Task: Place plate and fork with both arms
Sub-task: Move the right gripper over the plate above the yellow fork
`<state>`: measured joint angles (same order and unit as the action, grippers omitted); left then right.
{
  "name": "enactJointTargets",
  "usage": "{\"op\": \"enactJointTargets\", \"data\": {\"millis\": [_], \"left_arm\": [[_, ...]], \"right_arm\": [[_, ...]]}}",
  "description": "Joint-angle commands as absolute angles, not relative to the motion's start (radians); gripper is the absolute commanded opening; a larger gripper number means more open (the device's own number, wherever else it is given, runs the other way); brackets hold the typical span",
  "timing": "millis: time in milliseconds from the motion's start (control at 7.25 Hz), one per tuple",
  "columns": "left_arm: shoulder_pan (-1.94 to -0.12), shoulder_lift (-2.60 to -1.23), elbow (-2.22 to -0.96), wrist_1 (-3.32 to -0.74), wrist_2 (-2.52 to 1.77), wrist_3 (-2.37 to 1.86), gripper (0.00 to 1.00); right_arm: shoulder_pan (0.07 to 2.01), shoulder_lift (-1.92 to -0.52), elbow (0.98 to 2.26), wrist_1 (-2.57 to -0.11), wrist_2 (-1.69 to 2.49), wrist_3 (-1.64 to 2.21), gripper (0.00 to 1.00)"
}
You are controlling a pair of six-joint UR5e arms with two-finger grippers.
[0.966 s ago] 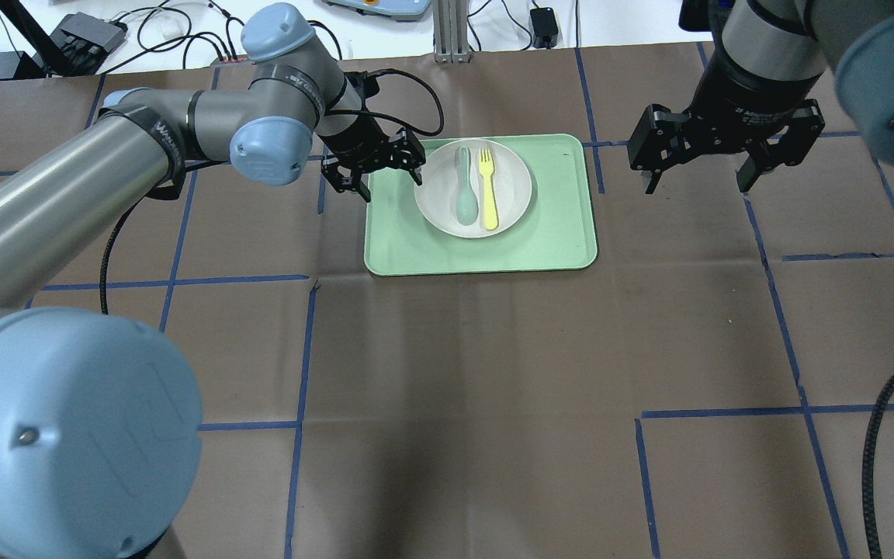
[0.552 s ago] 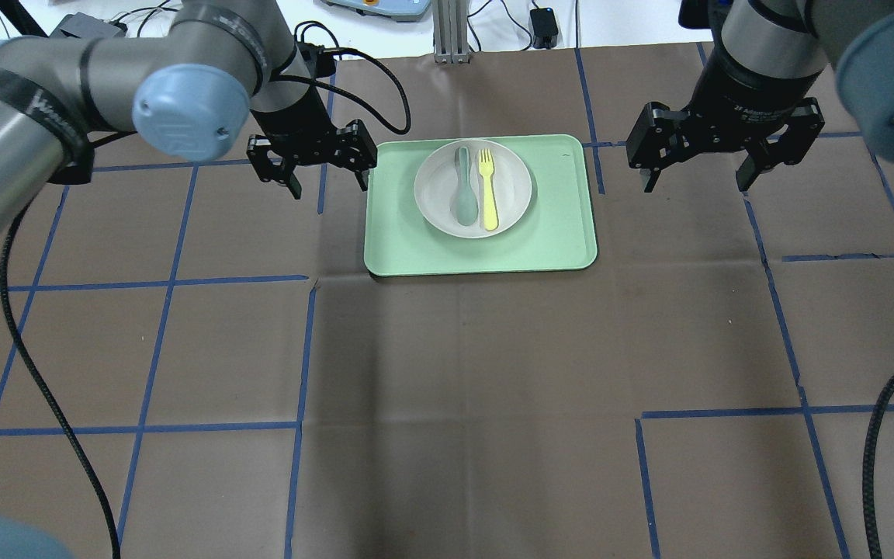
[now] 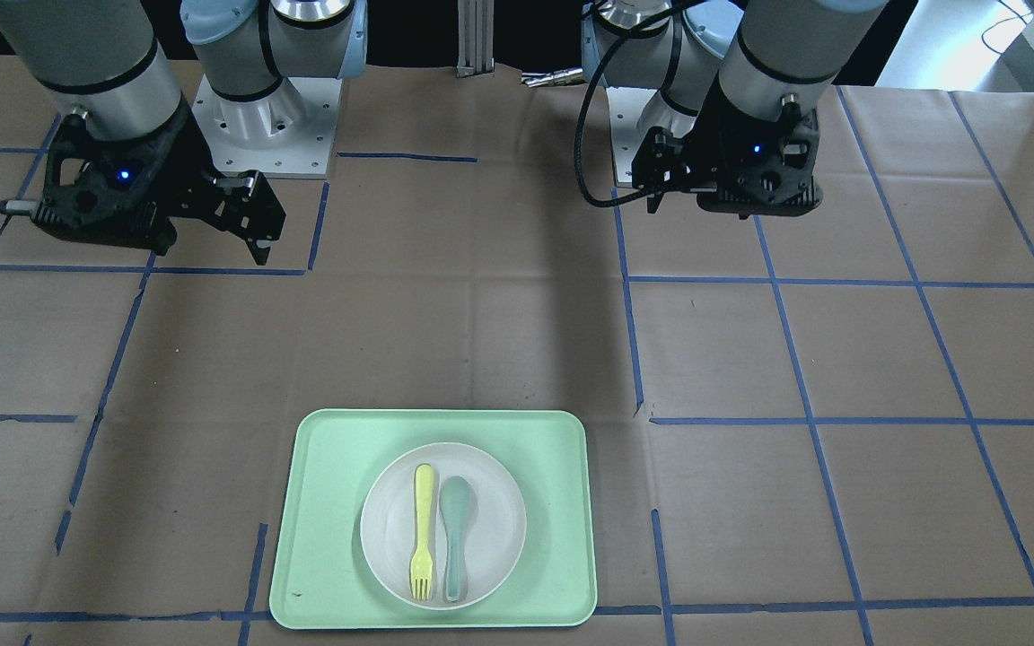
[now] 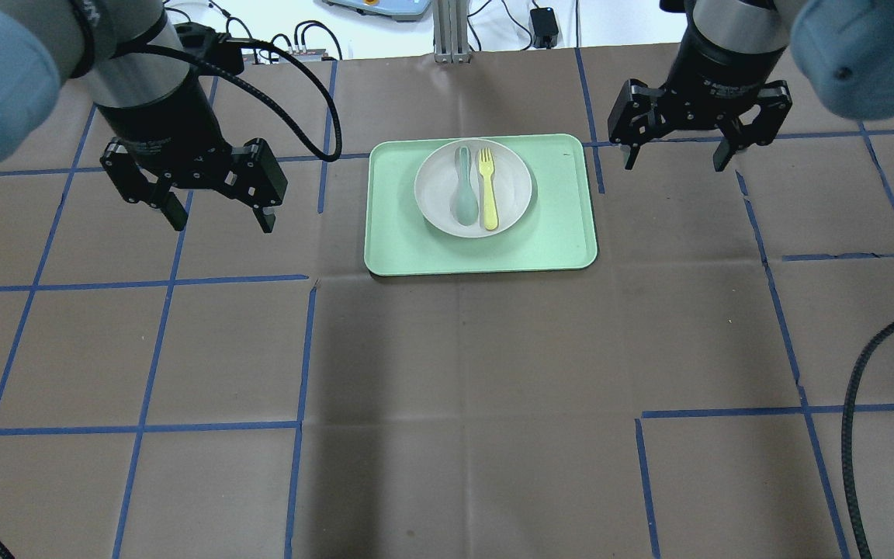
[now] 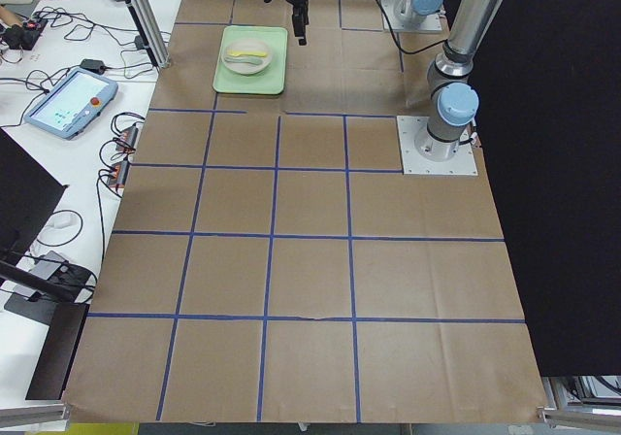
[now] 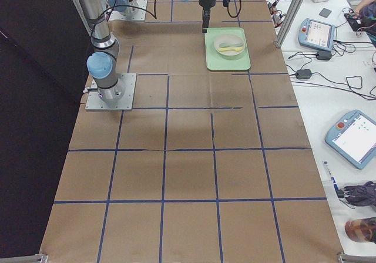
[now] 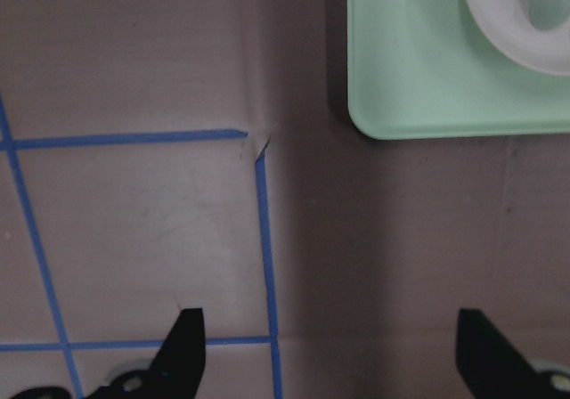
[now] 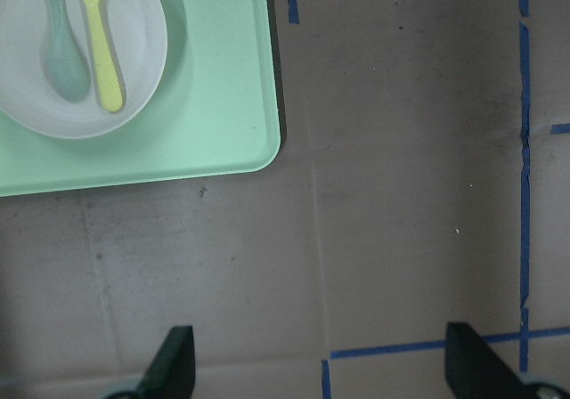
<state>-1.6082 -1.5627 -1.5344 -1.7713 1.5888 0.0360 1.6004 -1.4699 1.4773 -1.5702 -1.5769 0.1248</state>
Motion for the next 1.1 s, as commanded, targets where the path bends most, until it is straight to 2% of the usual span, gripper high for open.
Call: {"op": "enactJointTargets", "data": {"millis": [0, 138, 690, 966], "left_arm": [[-1.6, -1.446, -1.668, -1.779, 1.583, 0.06, 0.99], [-1.597, -1.434, -1.704, -1.682, 1.585, 0.061, 0.99], [-1.568, -1.402, -1.723, -1.649, 1.592, 0.083, 0.99], [-1.562, -1.413, -1.726, -1.622, 1.591, 0.084, 0.99]], "right_arm": [[1.656, -1.332, 1.347, -1.586, -1.577, 0.146, 1.0], [1.684, -1.278, 1.31, -1.61, -1.575, 0.15, 1.0], [1.794, -1.074, 1.175, -1.709, -1.583, 0.253, 1.0], [1.801, -0.994, 1.166, -1.806, -1.588, 0.253, 1.0]]}}
